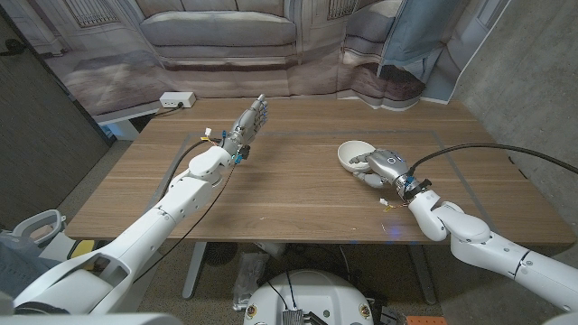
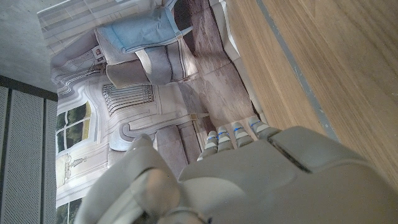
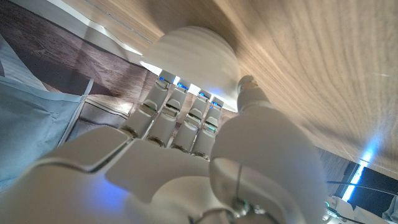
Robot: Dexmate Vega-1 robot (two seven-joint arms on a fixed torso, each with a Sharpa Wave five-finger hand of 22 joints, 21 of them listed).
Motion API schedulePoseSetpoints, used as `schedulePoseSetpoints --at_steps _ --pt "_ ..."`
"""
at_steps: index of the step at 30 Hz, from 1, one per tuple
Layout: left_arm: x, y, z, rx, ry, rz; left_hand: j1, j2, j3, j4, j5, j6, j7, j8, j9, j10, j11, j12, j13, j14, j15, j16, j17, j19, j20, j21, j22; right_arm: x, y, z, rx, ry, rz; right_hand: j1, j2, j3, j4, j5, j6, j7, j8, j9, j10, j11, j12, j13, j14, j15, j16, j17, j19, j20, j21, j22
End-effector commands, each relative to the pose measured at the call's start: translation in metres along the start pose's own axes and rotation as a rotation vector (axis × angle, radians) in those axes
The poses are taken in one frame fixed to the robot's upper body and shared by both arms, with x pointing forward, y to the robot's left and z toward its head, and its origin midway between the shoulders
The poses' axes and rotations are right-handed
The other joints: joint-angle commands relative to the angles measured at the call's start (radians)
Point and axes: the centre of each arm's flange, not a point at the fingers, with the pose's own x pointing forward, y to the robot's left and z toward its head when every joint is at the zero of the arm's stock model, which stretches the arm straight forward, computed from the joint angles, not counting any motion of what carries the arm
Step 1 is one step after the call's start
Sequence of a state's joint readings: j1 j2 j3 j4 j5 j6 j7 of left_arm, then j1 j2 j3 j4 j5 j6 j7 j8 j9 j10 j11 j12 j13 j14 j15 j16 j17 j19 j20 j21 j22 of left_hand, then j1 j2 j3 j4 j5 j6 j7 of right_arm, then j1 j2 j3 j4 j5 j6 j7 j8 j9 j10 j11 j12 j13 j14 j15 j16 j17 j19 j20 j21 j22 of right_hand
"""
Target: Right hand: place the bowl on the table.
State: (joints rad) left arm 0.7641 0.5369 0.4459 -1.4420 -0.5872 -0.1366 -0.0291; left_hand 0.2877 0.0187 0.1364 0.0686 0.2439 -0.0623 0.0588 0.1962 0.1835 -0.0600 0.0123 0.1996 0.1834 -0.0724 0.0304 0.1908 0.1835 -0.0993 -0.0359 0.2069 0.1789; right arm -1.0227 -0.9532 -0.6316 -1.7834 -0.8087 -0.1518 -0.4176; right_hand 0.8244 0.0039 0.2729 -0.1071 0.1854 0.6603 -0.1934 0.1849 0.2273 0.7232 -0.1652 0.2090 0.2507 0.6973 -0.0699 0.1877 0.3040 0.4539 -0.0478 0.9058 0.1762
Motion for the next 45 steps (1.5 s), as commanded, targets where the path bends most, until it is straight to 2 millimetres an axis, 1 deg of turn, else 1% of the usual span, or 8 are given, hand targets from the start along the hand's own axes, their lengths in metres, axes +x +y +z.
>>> schedulePoseSetpoints --at_steps 1,5,12,19,25,29,43,45 --pt "0.002 -0.001 0.000 0.002 -0.002 -0.005 0.000 0.008 -0.004 0.002 -0.002 0.000 0.003 0.000 0.003 -0.008 0.003 0.001 0.004 -0.008 -0.001 -0.003 0.003 -0.008 -0.019 0.000 0.005 -0.001 -0.005 -0.002 -0.014 -0.001 0.013 -0.013 -0.005 -0.006 0.001 0.012 -0.024 0.001 0.000 -0.001 -0.027 0.007 -0.007 -0.002 -0.034 -0.071 -0.006 -0.002 -0.021 -0.093 -0.011 0.004" --pt "0.002 -0.002 0.000 0.000 -0.002 -0.005 0.000 0.008 -0.005 0.002 -0.002 0.000 0.003 0.000 0.003 -0.008 0.002 0.001 0.004 -0.007 -0.001 -0.002 0.003 -0.008 -0.020 0.000 0.005 -0.002 -0.007 -0.002 -0.011 -0.004 0.014 -0.027 -0.011 -0.011 0.005 0.015 -0.053 0.000 -0.001 -0.002 -0.065 0.012 -0.009 -0.004 -0.073 -0.060 -0.007 -0.008 -0.042 -0.080 -0.025 0.004" --pt "0.002 -0.003 -0.001 -0.003 -0.002 -0.006 0.000 0.009 -0.006 0.002 -0.002 0.000 0.003 0.000 0.003 -0.008 0.004 0.001 0.004 -0.006 0.000 -0.002 0.003 -0.008 -0.020 0.000 0.005 -0.002 -0.010 -0.001 -0.009 -0.016 0.010 -0.036 -0.019 -0.015 0.003 0.019 -0.112 0.018 -0.005 -0.004 -0.116 0.027 -0.010 -0.008 -0.135 -0.045 -0.008 -0.017 -0.069 -0.072 -0.048 0.002" --pt "0.000 -0.003 -0.002 -0.005 -0.002 -0.003 0.001 0.009 -0.007 0.002 -0.002 0.000 0.003 0.000 0.003 -0.009 0.004 0.001 0.004 -0.007 -0.001 -0.002 0.003 -0.008 -0.019 0.000 0.005 -0.004 -0.016 0.000 -0.012 -0.024 -0.002 -0.041 -0.024 -0.017 0.002 0.023 -0.132 0.026 -0.001 -0.005 -0.150 0.036 -0.011 -0.011 -0.179 -0.025 -0.010 -0.025 -0.101 -0.064 -0.071 0.000" --pt "0.000 -0.003 -0.003 -0.006 -0.001 -0.005 0.001 0.010 -0.008 0.002 -0.002 0.000 0.003 0.000 0.003 -0.010 0.004 0.000 0.004 -0.007 -0.001 -0.002 0.003 -0.009 -0.018 0.000 0.005 -0.006 -0.023 0.001 -0.007 -0.028 -0.019 -0.046 -0.024 -0.018 0.003 0.025 -0.140 0.027 0.002 -0.005 -0.164 0.040 -0.010 -0.013 -0.199 -0.022 -0.009 -0.029 -0.121 -0.052 -0.085 -0.001" --pt "0.001 -0.004 -0.002 -0.002 0.000 -0.008 0.001 0.010 -0.009 0.002 -0.002 -0.001 0.003 0.000 0.003 -0.009 0.005 0.001 0.004 -0.006 0.000 -0.002 0.003 -0.009 -0.019 0.000 0.005 -0.006 -0.028 -0.001 0.006 -0.027 -0.028 -0.049 -0.026 -0.020 0.004 0.025 -0.141 0.027 0.003 -0.005 -0.166 0.041 -0.009 -0.014 -0.199 -0.023 -0.008 -0.030 -0.126 -0.053 -0.088 -0.001" --pt "-0.001 -0.005 0.002 0.006 -0.003 -0.006 0.002 0.011 -0.012 0.002 -0.002 -0.001 0.002 0.000 0.003 -0.010 0.004 0.000 0.004 -0.007 0.000 -0.002 0.003 -0.009 -0.019 0.000 0.005 -0.005 -0.045 -0.003 0.015 -0.030 -0.082 -0.075 -0.032 -0.030 0.015 0.025 -0.148 0.028 0.005 -0.005 -0.174 0.045 -0.005 -0.016 -0.204 -0.022 -0.001 -0.035 -0.130 -0.051 -0.099 -0.002" --pt "-0.001 -0.005 0.002 0.005 -0.004 -0.007 0.002 0.011 -0.012 0.002 -0.002 -0.001 0.003 0.000 0.003 -0.010 0.005 0.000 0.004 -0.007 0.000 -0.002 0.003 -0.009 -0.019 0.000 0.005 -0.004 -0.047 -0.004 0.020 -0.030 -0.087 -0.083 -0.030 -0.032 0.019 0.026 -0.147 0.029 0.008 -0.006 -0.173 0.047 -0.002 -0.017 -0.194 -0.026 0.006 -0.037 -0.113 -0.061 -0.097 -0.002"
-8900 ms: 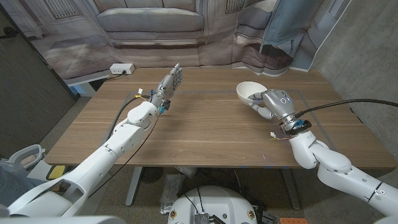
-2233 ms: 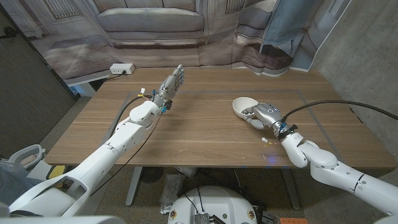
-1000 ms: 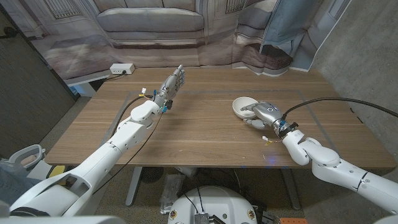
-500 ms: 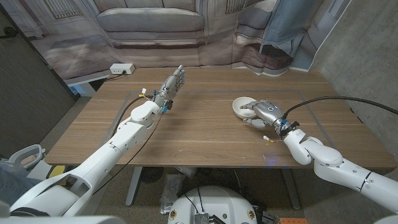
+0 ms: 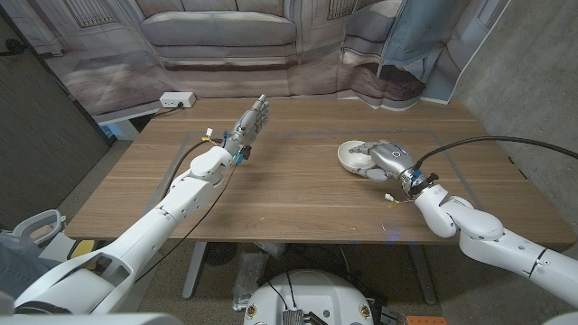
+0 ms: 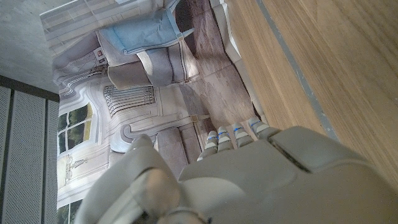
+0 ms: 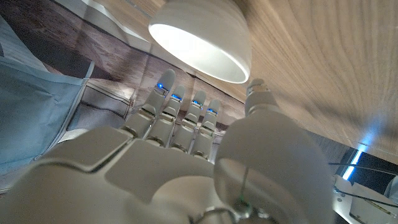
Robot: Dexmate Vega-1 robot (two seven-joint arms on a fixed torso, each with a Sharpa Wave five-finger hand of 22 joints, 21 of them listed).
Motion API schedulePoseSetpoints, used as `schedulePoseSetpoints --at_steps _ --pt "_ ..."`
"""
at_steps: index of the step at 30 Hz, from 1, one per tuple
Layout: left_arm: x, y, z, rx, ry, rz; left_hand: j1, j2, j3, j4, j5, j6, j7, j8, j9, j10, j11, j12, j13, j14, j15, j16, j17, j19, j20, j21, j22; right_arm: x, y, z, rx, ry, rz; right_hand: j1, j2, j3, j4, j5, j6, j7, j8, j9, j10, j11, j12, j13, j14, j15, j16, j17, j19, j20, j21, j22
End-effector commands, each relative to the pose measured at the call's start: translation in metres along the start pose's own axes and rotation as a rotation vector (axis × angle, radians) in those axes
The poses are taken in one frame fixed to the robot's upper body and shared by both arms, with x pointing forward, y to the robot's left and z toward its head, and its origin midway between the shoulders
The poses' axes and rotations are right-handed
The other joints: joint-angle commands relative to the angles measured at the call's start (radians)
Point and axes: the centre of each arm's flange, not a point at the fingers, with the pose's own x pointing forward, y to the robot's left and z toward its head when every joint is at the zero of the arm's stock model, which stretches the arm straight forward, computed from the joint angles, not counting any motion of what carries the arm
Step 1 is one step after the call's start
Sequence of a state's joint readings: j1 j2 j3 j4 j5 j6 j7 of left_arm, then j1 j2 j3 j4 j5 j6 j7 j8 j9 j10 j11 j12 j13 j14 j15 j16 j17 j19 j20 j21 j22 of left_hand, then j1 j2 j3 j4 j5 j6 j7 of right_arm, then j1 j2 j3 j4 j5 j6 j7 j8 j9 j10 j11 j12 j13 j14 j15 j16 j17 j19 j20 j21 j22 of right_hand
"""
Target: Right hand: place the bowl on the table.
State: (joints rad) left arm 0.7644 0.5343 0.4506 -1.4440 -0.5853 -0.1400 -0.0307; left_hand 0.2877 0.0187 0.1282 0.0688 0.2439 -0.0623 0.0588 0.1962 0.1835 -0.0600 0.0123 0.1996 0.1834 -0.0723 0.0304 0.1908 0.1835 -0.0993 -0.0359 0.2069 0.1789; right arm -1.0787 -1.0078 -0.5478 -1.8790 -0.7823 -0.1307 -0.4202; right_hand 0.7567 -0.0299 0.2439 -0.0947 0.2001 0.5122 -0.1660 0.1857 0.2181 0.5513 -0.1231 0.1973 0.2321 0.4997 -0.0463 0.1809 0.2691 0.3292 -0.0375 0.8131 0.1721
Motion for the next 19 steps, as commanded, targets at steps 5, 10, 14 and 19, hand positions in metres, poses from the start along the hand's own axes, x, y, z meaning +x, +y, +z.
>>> schedulePoseSetpoints --at_steps 5,10,14,19 --pt "-0.002 -0.002 0.002 0.004 -0.002 0.002 0.003 0.011 -0.005 0.002 -0.002 -0.002 0.003 -0.001 0.003 -0.010 0.004 0.000 0.004 -0.007 0.000 -0.002 0.003 -0.008 -0.021 0.001 0.005 0.003 -0.020 -0.005 0.036 0.004 -0.052 -0.021 0.004 -0.005 0.009 0.012 0.001 0.003 0.009 0.003 0.000 0.007 0.013 0.000 0.013 -0.053 0.018 -0.004 0.023 -0.076 -0.004 0.003" --pt "-0.005 -0.002 0.001 0.001 -0.004 0.004 0.003 0.011 -0.006 0.002 -0.002 -0.002 0.004 -0.001 0.003 -0.010 0.004 0.000 0.004 -0.007 -0.001 -0.002 0.003 -0.008 -0.020 0.000 0.005 0.005 -0.027 -0.006 0.035 0.007 -0.071 -0.025 0.003 -0.006 0.010 0.012 0.002 0.004 0.010 0.003 -0.001 0.009 0.014 0.000 0.014 -0.054 0.019 -0.005 0.028 -0.077 -0.005 0.003" --pt "-0.006 -0.002 0.001 0.000 -0.003 0.003 0.003 0.012 -0.006 0.002 -0.002 -0.002 0.004 -0.001 0.003 -0.010 0.004 0.000 0.004 -0.007 0.000 -0.002 0.003 -0.008 -0.020 0.001 0.005 0.006 -0.032 -0.005 0.040 0.007 -0.085 -0.028 0.003 -0.007 0.011 0.012 0.002 0.004 0.010 0.003 -0.002 0.009 0.014 -0.001 0.015 -0.052 0.020 -0.006 0.029 -0.077 -0.006 0.003" --pt "-0.009 0.000 0.003 0.001 -0.011 0.003 0.004 0.012 -0.007 0.002 -0.002 -0.002 0.004 0.000 0.003 -0.009 0.004 0.001 0.004 -0.006 0.000 -0.002 0.003 -0.009 -0.019 0.000 0.005 0.005 -0.034 -0.001 0.041 0.004 -0.092 -0.032 0.002 -0.009 0.013 0.012 0.002 0.004 0.011 0.003 -0.003 0.011 0.015 -0.001 0.016 -0.052 0.021 -0.007 0.031 -0.077 -0.007 0.003"
